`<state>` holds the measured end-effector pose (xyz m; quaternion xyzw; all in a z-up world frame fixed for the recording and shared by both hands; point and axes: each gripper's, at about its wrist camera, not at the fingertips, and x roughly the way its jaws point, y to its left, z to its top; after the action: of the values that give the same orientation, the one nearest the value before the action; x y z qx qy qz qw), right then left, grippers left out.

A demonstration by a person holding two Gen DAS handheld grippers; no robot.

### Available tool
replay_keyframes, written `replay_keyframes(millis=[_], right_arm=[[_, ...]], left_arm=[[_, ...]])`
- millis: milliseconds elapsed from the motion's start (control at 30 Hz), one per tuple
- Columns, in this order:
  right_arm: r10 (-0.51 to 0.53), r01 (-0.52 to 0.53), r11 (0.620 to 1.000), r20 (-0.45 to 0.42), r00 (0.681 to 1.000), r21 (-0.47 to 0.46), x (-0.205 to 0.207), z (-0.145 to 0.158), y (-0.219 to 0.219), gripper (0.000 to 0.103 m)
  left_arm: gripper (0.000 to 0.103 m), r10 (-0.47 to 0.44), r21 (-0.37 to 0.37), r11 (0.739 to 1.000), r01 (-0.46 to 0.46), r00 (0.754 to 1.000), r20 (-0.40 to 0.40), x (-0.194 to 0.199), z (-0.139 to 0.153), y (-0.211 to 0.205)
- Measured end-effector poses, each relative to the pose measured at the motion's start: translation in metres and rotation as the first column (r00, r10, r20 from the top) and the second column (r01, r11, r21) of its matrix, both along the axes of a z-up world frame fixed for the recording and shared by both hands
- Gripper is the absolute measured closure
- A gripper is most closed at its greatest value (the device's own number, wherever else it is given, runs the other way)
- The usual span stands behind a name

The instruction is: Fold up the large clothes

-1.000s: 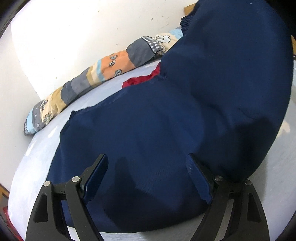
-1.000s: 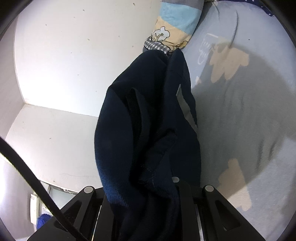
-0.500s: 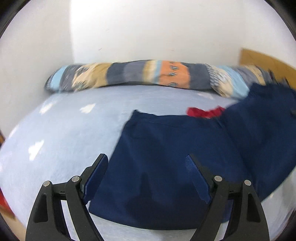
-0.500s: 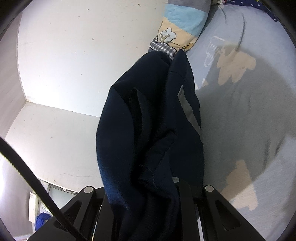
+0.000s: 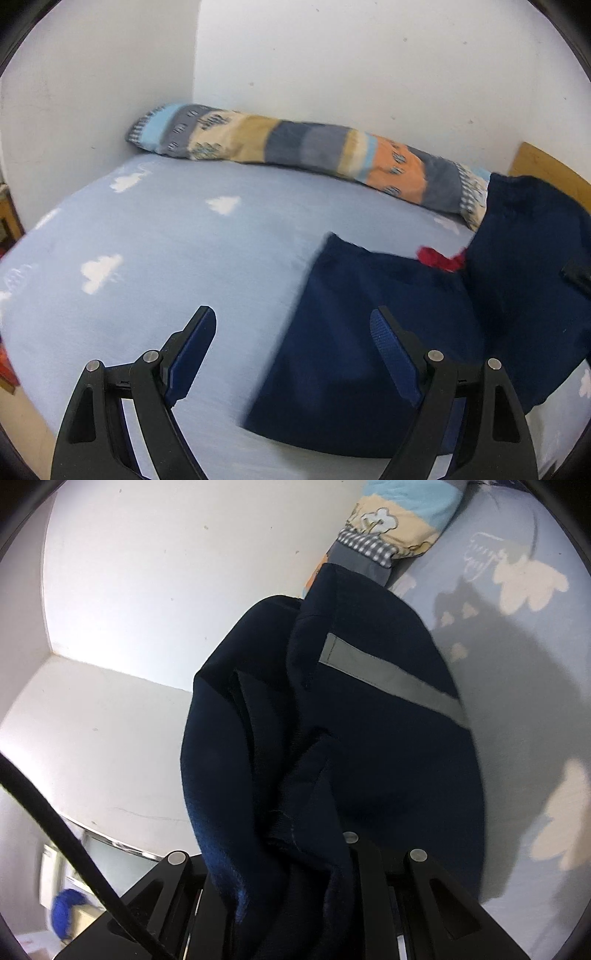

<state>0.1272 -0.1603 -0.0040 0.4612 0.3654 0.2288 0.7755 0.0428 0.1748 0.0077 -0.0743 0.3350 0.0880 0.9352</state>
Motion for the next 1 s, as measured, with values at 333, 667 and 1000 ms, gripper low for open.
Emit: replay_keyframes(millis=[333,667,1000], right_arm=[[0.104,-0.105,0.965,-0.018,0.994,-0.24,0.015,-0.032,0.12,0.087],[0.217,-0.209,0.797,-0.054,0.975,-0.567,0.013,-0.08,0.236,0.088],[0.275,-0.165,0.539,-0.012,0.961,-0.826,-0.006,-0.091,0.284,0.088]], left_arm=[[0.018,0.102,-0.166,0.98,-0.111,0.993,-0.064,0.0,-0.005,0.086],[0.018,0.038,-0.194,0.978,-0.075,0.981,-0.19,0.035,-0.04,0.1],[0.018,0.038,-0.188,0.979,-0.074,0.981,-0.192,0.034,-0.041,0.104]])
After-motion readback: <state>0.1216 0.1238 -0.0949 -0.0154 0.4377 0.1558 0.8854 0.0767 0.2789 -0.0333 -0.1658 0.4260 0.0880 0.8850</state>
